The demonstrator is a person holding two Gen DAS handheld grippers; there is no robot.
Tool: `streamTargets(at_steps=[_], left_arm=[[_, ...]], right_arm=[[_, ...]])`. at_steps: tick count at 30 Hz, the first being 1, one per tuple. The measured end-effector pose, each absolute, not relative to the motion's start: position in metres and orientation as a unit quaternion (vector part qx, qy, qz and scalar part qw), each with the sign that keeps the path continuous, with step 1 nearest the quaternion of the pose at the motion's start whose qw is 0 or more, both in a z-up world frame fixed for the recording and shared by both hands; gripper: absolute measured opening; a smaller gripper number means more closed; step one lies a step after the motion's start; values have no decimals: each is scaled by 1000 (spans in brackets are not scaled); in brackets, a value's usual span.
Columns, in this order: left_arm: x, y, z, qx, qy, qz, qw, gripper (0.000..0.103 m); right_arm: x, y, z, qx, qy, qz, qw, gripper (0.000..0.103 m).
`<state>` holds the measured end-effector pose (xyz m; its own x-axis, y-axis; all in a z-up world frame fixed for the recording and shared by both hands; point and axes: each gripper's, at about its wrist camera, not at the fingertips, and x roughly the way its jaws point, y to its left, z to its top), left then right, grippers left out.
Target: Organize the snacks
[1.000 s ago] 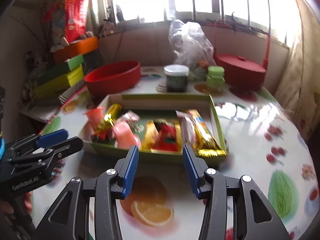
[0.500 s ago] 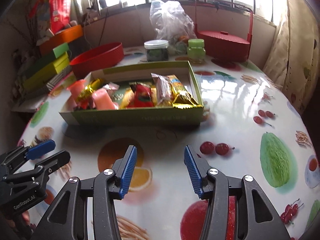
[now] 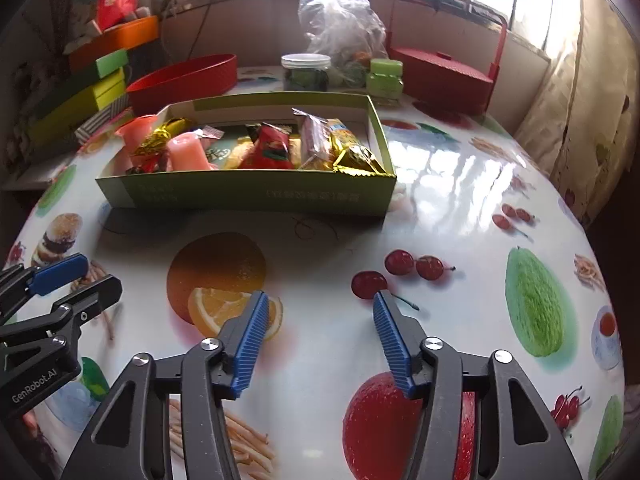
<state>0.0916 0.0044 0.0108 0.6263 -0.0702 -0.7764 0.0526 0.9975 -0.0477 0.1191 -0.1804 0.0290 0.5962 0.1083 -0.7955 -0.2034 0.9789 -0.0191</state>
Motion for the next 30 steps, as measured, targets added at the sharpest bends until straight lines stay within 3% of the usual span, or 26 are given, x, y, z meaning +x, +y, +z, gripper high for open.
streamTargets(at_steps=[30], left_arm=[[93,0,10,-3,432,-19,901,52]], right_arm=[[119,-185,27,-36,444,86,891,60]])
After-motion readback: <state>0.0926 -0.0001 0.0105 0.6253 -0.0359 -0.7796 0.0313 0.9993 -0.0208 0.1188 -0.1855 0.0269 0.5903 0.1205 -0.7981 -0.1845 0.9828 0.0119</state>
